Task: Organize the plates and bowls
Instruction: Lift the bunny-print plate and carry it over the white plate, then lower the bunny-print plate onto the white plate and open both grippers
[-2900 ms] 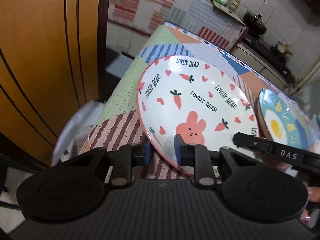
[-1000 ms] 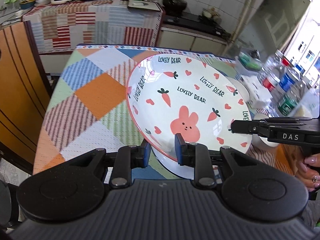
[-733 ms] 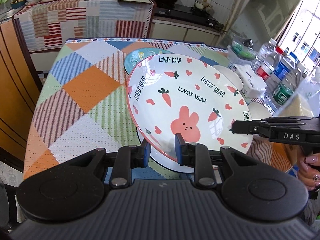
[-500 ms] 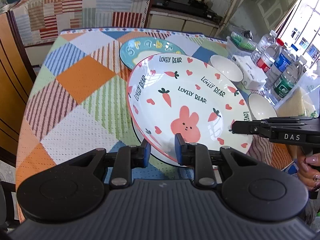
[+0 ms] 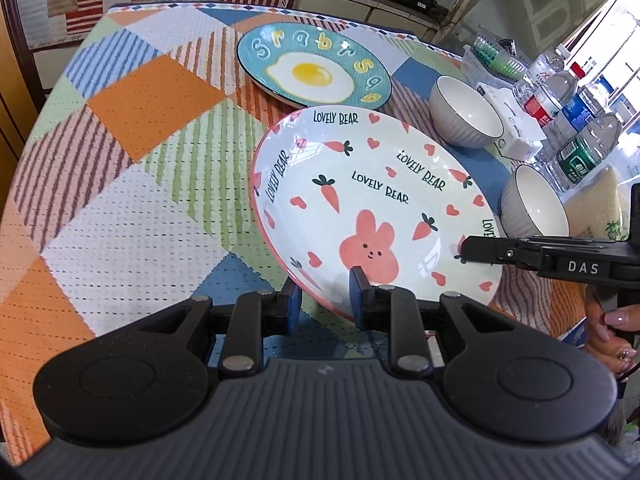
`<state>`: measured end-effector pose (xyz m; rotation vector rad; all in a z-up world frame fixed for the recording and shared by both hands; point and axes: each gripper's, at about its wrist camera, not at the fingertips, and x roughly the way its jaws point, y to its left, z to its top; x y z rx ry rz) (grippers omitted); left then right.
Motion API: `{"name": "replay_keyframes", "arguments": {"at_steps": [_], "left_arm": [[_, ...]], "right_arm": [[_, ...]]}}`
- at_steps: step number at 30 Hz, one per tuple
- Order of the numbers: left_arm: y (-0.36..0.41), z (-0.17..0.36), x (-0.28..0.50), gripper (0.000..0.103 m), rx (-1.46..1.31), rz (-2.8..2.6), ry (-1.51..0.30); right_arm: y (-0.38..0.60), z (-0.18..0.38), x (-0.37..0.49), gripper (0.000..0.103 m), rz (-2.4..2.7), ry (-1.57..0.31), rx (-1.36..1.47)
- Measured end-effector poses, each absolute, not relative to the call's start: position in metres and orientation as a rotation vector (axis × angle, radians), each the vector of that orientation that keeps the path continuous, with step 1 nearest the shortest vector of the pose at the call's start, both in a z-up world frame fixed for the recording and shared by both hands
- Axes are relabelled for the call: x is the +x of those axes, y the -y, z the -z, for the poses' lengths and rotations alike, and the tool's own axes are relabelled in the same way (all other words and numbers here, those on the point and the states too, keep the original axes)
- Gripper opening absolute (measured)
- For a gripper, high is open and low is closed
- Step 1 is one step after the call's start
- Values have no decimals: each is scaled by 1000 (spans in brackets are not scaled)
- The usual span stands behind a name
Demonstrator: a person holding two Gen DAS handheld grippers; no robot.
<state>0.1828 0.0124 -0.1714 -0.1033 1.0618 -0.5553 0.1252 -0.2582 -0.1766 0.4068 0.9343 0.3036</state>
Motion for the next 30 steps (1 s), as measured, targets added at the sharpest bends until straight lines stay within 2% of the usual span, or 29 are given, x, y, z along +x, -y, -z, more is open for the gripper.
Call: {"name": "replay_keyframes", "arguments": {"at_steps": [14, 24, 30], "left_arm": [[-9, 184, 193, 23, -116, 563, -1102], [-6, 187, 198, 23, -116, 558, -1117], [-2, 188, 198, 23, -113, 557, -1175]], "right_arm": [[262, 184, 128, 24, -273, -971, 416], [259, 177, 132, 24, -243, -982, 336], [244, 167, 133, 25, -189, -1034, 190]]}}
